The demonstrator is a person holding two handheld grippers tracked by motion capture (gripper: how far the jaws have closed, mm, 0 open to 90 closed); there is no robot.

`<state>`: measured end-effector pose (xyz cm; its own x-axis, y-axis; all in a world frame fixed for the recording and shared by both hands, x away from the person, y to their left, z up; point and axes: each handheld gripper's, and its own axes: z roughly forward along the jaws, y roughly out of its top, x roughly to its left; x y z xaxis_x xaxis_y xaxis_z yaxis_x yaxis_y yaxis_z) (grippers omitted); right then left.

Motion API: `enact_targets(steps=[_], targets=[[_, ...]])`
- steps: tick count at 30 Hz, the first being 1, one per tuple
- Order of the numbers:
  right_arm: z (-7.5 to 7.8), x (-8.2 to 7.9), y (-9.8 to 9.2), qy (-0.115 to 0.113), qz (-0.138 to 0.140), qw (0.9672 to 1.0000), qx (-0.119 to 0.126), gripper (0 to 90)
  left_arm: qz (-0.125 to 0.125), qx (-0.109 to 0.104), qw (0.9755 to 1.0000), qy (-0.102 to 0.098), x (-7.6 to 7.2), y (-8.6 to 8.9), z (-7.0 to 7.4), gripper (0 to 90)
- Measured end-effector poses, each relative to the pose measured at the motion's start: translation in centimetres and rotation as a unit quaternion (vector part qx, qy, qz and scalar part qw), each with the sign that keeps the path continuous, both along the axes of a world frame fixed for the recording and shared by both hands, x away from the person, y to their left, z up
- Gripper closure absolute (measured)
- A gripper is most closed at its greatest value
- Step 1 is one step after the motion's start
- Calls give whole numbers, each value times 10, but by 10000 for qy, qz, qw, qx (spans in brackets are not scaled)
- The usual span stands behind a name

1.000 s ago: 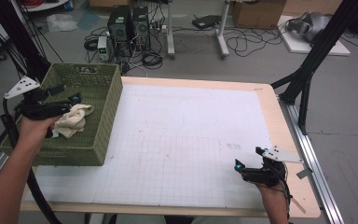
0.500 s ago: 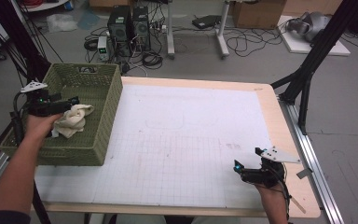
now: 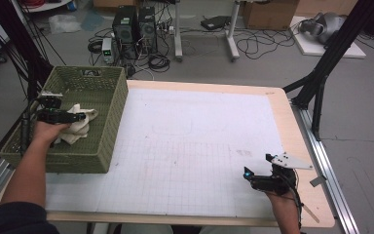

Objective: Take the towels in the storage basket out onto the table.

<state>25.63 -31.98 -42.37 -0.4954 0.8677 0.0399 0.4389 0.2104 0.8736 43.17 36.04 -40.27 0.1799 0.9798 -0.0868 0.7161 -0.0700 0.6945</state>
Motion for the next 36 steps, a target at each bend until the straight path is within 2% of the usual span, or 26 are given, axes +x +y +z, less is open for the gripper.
enact_targets(steps=[1, 3, 6, 7, 11, 12, 14, 16, 17, 21, 28, 30, 32, 33, 36], targets=[[0, 0, 0, 2, -1, 10000, -4, 29, 25, 22, 9999, 160, 1, 0, -3, 227], [0, 0, 1, 16, 10, 10000, -5, 29, 30, 89, 9994, 348, 2, 1, -7, 213], [0, 1, 1, 22, 9, 10000, -2, 29, 87, 156, 9981, 586, 2, 0, -11, 216], [0, 1, 1, 27, 15, 10000, 0, 29, 74, 166, 9977, 654, 2, 1, -11, 245], [0, 1, 1, 19, 18, 10000, 1, 29, -108, 216, 9974, 675, 2, -1, -11, 304], [0, 1, 1, 17, 26, 10000, 2, 29, -189, 256, 9970, 701, 2, -1, -12, 370], [0, 1, 1, 13, 26, 10000, 13, 29, -261, 326, 9966, 715, 1, -3, -11, 403], [1, 1, 2, 11, 24, 10000, 9, 29, -226, 327, 9964, 753, 0, -2, -9, 514], [1, 1, 2, 22, 11, 10000, 15, 29, -203, 278, 9967, 740, 0, -1, -8, 625], [1, 1, 2, 1, 30, 10000, 14, 29, -207, 296, 9969, 703, -2, 0, -3, 677], [2, 0, 1, -24, 18, 10000, 54, 29, -66, 171, 9995, 257, -6, 4, 13, 699], [2, -1, 1, -1, -6, 10000, 86, 29, -24, -29, 10000, 24, -8, 5, 18, 699], [3, -1, 0, -3, -1, 10000, 73, 29, 60, -176, 9995, -250, -11, 7, 26, 699], [3, -1, 0, 0, -3, 10000, 77, 29, 88, -229, 9992, -315, -12, 7, 27, 699], [3, -2, 0, -34, -7, 10000, 79, 29, 96, -416, 9966, -710, -18, 8, 37, 700]])
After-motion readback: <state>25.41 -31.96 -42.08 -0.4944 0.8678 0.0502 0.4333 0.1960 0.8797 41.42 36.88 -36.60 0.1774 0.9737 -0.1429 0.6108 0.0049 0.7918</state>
